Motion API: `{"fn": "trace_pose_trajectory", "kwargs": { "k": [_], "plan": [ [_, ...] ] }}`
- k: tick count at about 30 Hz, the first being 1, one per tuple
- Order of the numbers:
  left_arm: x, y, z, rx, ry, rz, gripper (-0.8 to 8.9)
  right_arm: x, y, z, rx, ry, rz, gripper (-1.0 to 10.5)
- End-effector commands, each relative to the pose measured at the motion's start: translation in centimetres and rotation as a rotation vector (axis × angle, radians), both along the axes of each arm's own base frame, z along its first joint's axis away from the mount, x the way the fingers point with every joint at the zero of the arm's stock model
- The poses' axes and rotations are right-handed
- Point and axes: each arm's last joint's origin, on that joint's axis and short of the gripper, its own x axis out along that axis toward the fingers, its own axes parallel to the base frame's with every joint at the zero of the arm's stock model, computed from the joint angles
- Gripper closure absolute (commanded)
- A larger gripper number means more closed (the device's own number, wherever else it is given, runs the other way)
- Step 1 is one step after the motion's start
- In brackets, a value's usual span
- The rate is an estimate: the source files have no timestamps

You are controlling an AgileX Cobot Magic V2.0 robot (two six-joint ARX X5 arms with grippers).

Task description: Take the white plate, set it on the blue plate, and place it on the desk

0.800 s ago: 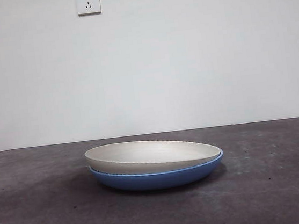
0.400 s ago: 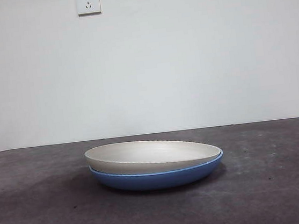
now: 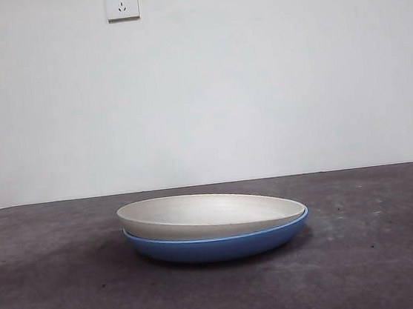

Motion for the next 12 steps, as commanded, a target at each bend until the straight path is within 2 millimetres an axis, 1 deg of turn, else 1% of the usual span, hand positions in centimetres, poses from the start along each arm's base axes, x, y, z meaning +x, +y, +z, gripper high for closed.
{"fn": "trace_pose_trajectory", "kwargs": {
  "k": [1, 4, 7, 10, 12],
  "plan": [
    [0.1, -0.2, 0.3, -0.006, -0.02, -0.016, 8.05, 0.1, 0.1, 0.6, 0.006, -0.028, 0.014, 9.4],
    [0.1, -0.2, 0.4, -0.005, -0.041, -0.021, 8.05, 0.1, 0.1, 0.6, 0.006, -0.028, 0.014, 9.4],
    [0.2, 0.7, 1.3, -0.02, -0.121, 0.068, 8.05, 0.1, 0.1, 0.6, 0.006, -0.027, 0.014, 9.4],
    [0.2, 2.2, 3.1, -0.056, -0.312, 0.205, 8.05, 0.1, 0.1, 0.6, 0.006, -0.028, 0.014, 9.4],
    [-0.3, 3.5, 4.5, -0.095, -0.467, 0.297, 8.05, 0.1, 0.1, 0.6, 0.006, -0.027, 0.014, 9.4]
  ]
}}
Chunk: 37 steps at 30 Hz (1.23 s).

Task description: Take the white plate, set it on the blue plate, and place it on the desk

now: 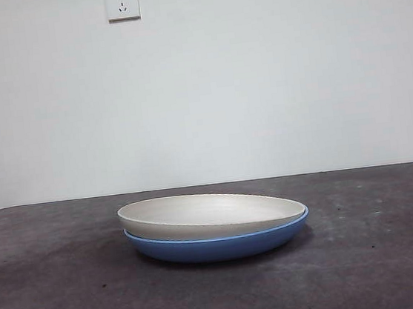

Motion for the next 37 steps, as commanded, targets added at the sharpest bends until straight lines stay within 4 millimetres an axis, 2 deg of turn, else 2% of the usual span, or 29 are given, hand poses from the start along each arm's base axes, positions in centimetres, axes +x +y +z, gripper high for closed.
{"fn": "trace_pose_trajectory", "kwargs": {
  "k": [1, 3, 6, 11, 17, 26, 32, 37],
  "plan": [
    [-0.7, 1.6, 2.1, -0.049, -0.229, 0.097, 8.05, 0.1, 0.1, 0.6, 0.006, -0.028, 0.014, 9.4],
    [-1.6, 3.1, 3.0, -0.075, -0.392, 0.188, 8.05, 0.1, 0.1, 0.6, 0.006, -0.027, 0.014, 9.4],
    [-3.2, 5.1, 3.0, -0.077, -0.58, 0.34, 8.05, 0.1, 0.1, 0.6, 0.006, -0.028, 0.014, 9.4],
    [-5.8, 7.5, 0.4, -0.013, -0.738, 0.634, 8.05, 0.1, 0.1, 0.6, 0.006, -0.028, 0.014, 9.4],
    [-7.1, 8.7, -4.9, 0.057, -0.725, 0.849, 8.05, 0.1, 0.1, 0.6, 0.006, -0.028, 0.014, 9.4],
    [-6.9, 9.1, -13.1, 0.085, -0.62, 0.881, 8.05, 0.1, 0.1, 0.6, 0.006, -0.028, 0.014, 9.4],
    [-6.5, 9.1, -16.6, 0.083, -0.55, 0.882, 8.05, 0.1, 0.1, 0.6, 0.006, -0.028, 0.014, 9.4],
    [-6.3, 9.1, -18.3, 0.102, -0.494, 0.879, 8.05, 0.1, 0.1, 0.6, 0.006, -0.028, 0.014, 9.4]
  ]
}}
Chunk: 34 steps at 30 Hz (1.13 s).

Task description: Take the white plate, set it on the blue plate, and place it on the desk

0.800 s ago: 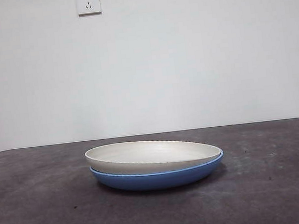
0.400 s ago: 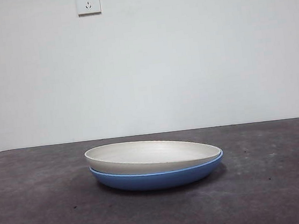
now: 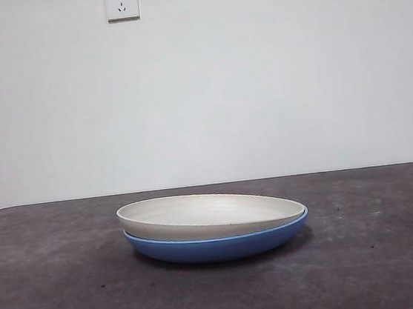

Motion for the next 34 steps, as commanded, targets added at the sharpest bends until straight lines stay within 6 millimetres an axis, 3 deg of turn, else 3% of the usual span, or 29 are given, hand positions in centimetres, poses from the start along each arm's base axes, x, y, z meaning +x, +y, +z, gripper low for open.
{"fn": "trace_pose_trajectory", "kwargs": {
  "k": [1, 16, 34],
  "plan": [
    [0.1, 0.0, -0.8, -0.01, 0.012, 0.006, 8.05, 0.1, 0.1, 0.6, 0.006, -0.027, 0.014, 9.4],
    [0.3, 0.0, -4.1, -0.041, 0.18, 0.008, 8.05, 0.1, 0.1, 0.6, 0.006, -0.028, 0.014, 9.4],
    [0.3, 0.0, -4.0, -0.095, 0.171, 0.011, 8.05, 0.1, 0.1, 0.6, 0.006, -0.028, 0.014, 9.4]
  ]
}}
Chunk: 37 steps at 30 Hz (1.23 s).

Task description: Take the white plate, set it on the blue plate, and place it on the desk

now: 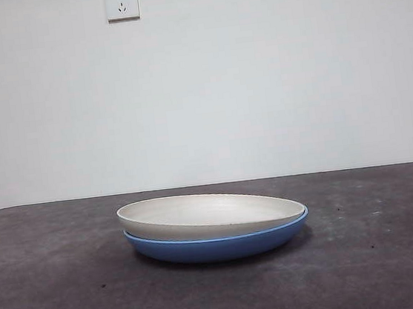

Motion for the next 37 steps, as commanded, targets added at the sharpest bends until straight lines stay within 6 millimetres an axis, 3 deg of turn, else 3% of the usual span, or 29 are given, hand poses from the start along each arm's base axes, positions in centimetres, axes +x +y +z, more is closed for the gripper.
{"fn": "trace_pose_trajectory", "kwargs": {
  "k": [1, 14, 17, 23, 26, 37],
  "plan": [
    [0.1, 0.0, -0.7, -0.007, 0.023, 0.006, 8.05, 0.1, 0.1, 0.6, 0.006, -0.028, 0.014, 9.4],
    [0.1, 0.0, -0.7, -0.007, 0.023, 0.006, 8.05, -0.3, -0.3, 0.8, 0.008, -0.057, 0.0, 9.4],
    [0.1, 0.0, -0.7, -0.007, 0.023, 0.006, 8.05, -0.7, -1.2, 1.4, -0.009, -0.176, -0.012, 9.4],
    [0.1, 0.0, -0.7, -0.007, 0.023, 0.006, 8.05, -1.8, -3.8, 2.0, 0.022, -0.469, -0.201, 9.4],
    [0.1, 0.0, -0.7, -0.007, 0.023, 0.006, 8.05, -2.5, -4.8, 0.9, 0.009, -0.592, -0.311, 9.4],
    [0.1, 0.0, -0.7, -0.007, 0.023, 0.006, 8.05, -3.1, -6.3, -7.5, -0.019, -0.862, -0.568, 9.4]
  ]
}}
